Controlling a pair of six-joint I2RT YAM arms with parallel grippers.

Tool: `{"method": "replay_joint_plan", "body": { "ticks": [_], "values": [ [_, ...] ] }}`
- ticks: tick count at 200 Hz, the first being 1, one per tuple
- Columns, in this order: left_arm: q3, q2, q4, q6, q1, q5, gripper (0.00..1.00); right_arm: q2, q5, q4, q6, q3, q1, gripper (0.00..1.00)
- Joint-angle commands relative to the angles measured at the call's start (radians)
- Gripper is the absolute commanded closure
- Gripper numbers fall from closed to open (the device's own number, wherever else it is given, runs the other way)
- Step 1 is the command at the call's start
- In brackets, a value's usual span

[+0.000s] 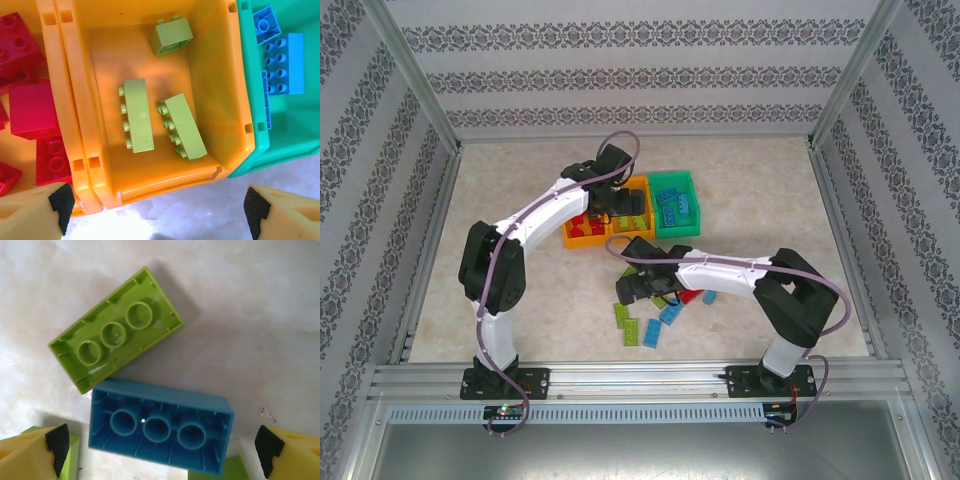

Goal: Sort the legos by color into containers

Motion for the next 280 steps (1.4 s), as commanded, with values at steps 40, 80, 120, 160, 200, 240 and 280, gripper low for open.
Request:
{"method": "replay_joint_plan", "body": {
  "ticks": [40,80,120,160,200,240,280],
  "values": [
    [-0.071,-0.080,0.038,-0.010,0.010,-0.032,0.09,0.080,0.066,-0.080,0.021,0.071,0.012,0.10],
    [-0.089,-0.093,0.040,-0.012,0.010,-0.043,0.09,0.076,0.091,-0.083,0.026,0.074,0.014,0.29],
    [-0.123,-0.118,0.038,-0.013,0.010,-0.065,0.09,0.044,0.115,-0.085,0.018,0.066,0.013,0.41],
    [-0.191,-0.167,0.042,-0.022,0.010,-0.075,0.08,-0.075,0.111,-0.048,-0.004,0.039,-0.047,0.42],
    [-0.302,-0.242,0.046,-0.028,0.010,-0.060,0.09,-0.177,0.009,0.058,-0.039,0.022,-0.250,0.42],
    [-0.398,-0.287,0.052,-0.042,-0.025,-0.038,0.09,-0.055,-0.070,0.050,-0.116,0.180,-0.401,0.42],
    [-0.455,-0.294,0.034,-0.082,-0.097,-0.028,0.09,0.107,-0.079,0.005,-0.142,0.360,-0.471,0.43]
  ]
}}
